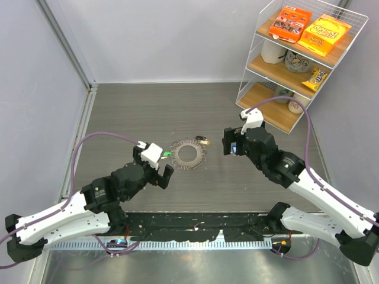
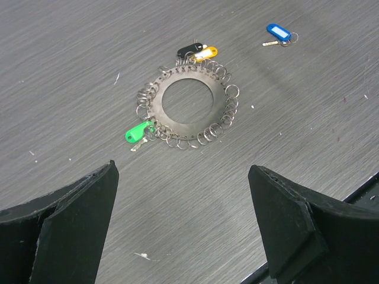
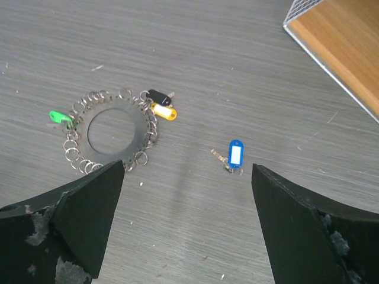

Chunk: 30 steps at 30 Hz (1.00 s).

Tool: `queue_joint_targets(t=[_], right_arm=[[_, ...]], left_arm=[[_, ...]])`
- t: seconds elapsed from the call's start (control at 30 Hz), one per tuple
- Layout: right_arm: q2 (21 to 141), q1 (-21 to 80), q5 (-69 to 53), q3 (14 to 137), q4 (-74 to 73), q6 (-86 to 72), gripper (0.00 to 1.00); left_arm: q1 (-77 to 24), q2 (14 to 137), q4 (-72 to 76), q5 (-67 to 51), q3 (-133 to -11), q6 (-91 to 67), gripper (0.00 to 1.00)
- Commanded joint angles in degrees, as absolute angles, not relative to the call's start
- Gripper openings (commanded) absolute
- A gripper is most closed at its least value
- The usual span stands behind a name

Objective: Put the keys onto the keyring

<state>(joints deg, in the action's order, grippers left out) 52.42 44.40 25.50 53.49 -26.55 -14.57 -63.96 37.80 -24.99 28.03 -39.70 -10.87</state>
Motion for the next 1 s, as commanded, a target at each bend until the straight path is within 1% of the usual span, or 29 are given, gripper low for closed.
queue_joint_targets(t=[0.0,0.1,0.2,0.3,0.33,0.37,0.4,0.43,0.5,0.53,0.57,0.6,0.7,0.77,0.8,0.83,0.97], right_arm=[[58.43,44.47,20.84,53.08,-25.12,-14.25,0.95],[62.65,44.47,19.25,52.65,-25.06,-13.62,0.95],[66.52,44.38,14.52,52.82,-22.68,-14.15,0.95],[72.4,44.04,14.76,53.35,-21.1,-16.16,1.0],[73.47,43.77,13.98,53.18,-20.48,-16.43,0.97],[74.43,42.9,13.02,52.74,-18.83,-17.48,0.91],[74.97,42.46,11.09,51.86,-17.5,-18.27,0.89],[75.67,41.67,10.03,51.16,-15.14,-19.59,0.85],[76.89,40.7,7.21,49.49,-11.62,-21.96,0.79],[77.25,40.43,5.81,48.61,-10.82,-23.19,0.78],[78.47,39.82,4.84,48.34,-9.33,-23.73,0.74],[78.92,39.64,4.31,47.47,-8.53,-24.6,0.74],[81.55,37.98,0.89,45.53,-3.36,-26.71,0.68],[83.31,36.74,-2.71,44.21,-0.36,-28.3,0.64],[84.36,36.22,-3.33,43.95,1.91,-29.34,0.59],[84.98,35.95,-4.04,43.42,2.54,-29.62,0.56],[87.36,35.68,-5.01,42.45,5.62,-31.11,0.55]], left_arm=[[-63.9,36.21,-21.01,29.18,-38.32,-13.09,0.99],[-63.9,35.86,-20.13,28.48,-37.62,-13.27,0.99],[-63.9,36.12,-18.46,27.69,-37.35,-12.83,0.99],[-63.9,36.56,-18.37,27.95,-37.53,-11.96,0.99],[-63.9,36.82,-18.54,28.12,-37.79,-11.87,0.99],[-63.98,36.91,-18.81,28.3,-37.97,-11.78,0.99],[-63.98,37.09,-18.9,28.39,-38.06,-11.6,0.99],[-63.9,37.09,-18.9,28.39,-38.06,-11.6,0.99],[-63.9,36.91,-18.81,28.3,-37.88,-11.6,0.99],[-63.9,36.65,-18.81,28.21,-37.88,-11.6,0.99],[-63.9,36.56,-18.81,28.21,-37.79,-11.69,0.99],[-63.9,36.56,-18.81,28.04,-37.79,-11.69,0.99],[-63.9,36.47,-19.25,27.95,-38.14,-11.69,0.99],[-63.98,36.56,-19.51,27.86,-38.32,-11.95,0.99],[-63.9,36.39,-19.6,27.86,-38.32,-11.95,0.99],[-63.98,36.47,-19.69,27.86,-38.32,-12.04,0.99],[-63.9,36.12,-20.04,27.86,-38.15,-12.22,0.99]])
